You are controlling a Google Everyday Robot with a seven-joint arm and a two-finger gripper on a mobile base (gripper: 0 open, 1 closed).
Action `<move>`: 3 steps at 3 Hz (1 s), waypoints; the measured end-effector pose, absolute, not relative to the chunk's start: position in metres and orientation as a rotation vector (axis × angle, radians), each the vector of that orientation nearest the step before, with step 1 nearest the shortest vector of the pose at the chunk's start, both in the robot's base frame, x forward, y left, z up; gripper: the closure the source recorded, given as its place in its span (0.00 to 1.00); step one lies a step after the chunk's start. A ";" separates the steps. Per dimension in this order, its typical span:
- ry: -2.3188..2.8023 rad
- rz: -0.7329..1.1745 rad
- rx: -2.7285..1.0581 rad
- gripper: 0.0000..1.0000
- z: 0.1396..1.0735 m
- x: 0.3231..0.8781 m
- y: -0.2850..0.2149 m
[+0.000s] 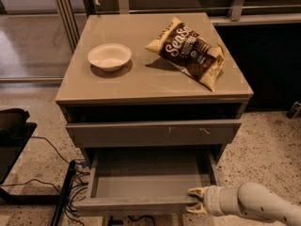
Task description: Open middle drawer
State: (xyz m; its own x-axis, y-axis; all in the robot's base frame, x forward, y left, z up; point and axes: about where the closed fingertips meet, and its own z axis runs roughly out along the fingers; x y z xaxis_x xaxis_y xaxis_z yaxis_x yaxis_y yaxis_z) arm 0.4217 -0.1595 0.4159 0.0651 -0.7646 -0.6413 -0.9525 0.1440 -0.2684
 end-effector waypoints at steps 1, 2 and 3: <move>1.736 0.348 -1.658 0.59 0.416 0.422 -0.159; 1.736 0.348 -1.659 0.35 0.416 0.422 -0.159; 1.736 0.348 -1.659 0.12 0.416 0.422 -0.159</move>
Offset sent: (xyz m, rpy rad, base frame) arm 0.0000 0.0000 0.0000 0.0000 0.0000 0.0000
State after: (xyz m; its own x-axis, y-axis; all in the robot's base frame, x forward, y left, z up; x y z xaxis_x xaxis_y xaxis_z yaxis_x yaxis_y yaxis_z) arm 0.4217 -0.1594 0.4158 0.0651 -0.7645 -0.6413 -0.9525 0.1440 -0.2684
